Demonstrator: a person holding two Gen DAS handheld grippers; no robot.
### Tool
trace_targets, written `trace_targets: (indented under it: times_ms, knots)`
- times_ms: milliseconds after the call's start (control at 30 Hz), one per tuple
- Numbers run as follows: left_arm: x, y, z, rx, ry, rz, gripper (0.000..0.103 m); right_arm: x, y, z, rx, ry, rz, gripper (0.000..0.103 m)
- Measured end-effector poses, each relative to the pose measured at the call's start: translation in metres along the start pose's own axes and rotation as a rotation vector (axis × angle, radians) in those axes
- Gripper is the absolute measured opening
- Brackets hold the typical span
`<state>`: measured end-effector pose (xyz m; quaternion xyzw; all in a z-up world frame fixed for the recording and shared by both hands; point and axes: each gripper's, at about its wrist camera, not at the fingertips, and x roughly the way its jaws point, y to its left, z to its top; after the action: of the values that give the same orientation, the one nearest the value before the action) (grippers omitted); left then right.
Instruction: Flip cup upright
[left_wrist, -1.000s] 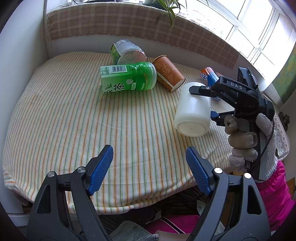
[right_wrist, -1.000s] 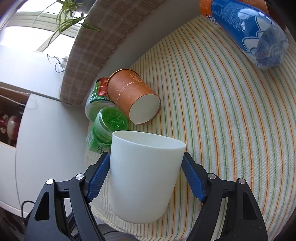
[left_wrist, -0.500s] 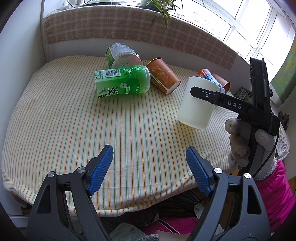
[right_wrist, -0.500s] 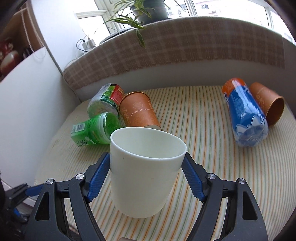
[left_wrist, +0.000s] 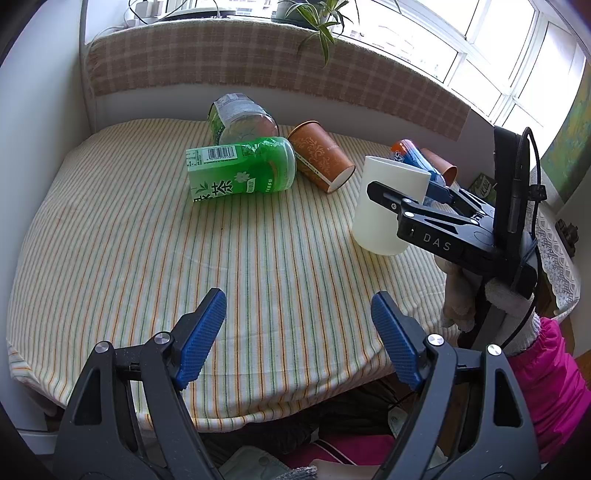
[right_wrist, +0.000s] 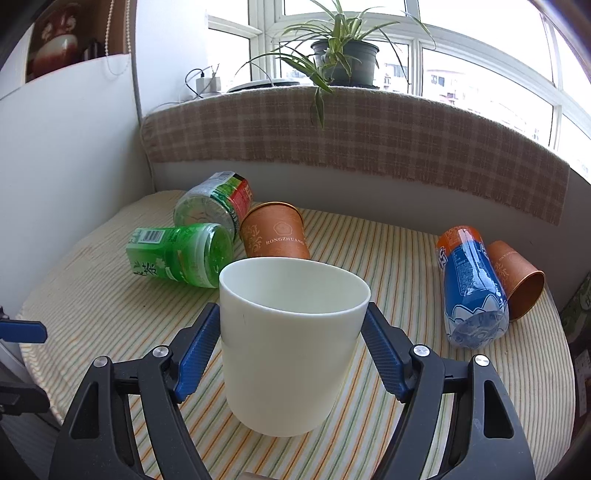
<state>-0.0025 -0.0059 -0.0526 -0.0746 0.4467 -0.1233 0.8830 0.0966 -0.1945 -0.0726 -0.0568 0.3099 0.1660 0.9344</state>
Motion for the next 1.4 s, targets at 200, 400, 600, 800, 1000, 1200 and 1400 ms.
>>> trace_targets:
  times_ms: [200,400,600,800,1000,1200,1400]
  knots:
    - [0.002,0.001,0.0,-0.008,0.007,-0.003,0.083,-0.007,0.006,-0.008,-0.018,-0.003,0.034,0.076]
    - [0.001,0.0,-0.001,-0.008,0.007,-0.008,0.083,-0.011,0.011,-0.018,-0.029,0.027,0.041,0.077]
    - [-0.005,-0.005,0.006,-0.004,-0.049,-0.02,0.083,-0.028,0.002,-0.03,0.068,0.038,0.062,0.078]
    - [-0.023,-0.019,0.018,0.034,-0.208,0.026,0.083,-0.076,-0.007,-0.037,0.175,-0.041,0.004,0.078]
    - [-0.041,-0.032,0.026,0.055,-0.387,0.097,0.09,-0.111,-0.016,-0.037,0.25,-0.106,-0.1,0.081]
    - [-0.057,-0.041,0.027,0.067,-0.507,0.156,0.102,-0.122,-0.021,-0.038,0.276,-0.143,-0.189,0.082]
    - [-0.055,-0.048,0.026,0.104,-0.515,0.202,0.102,-0.127,-0.017,-0.036,0.263,-0.171,-0.222,0.092]
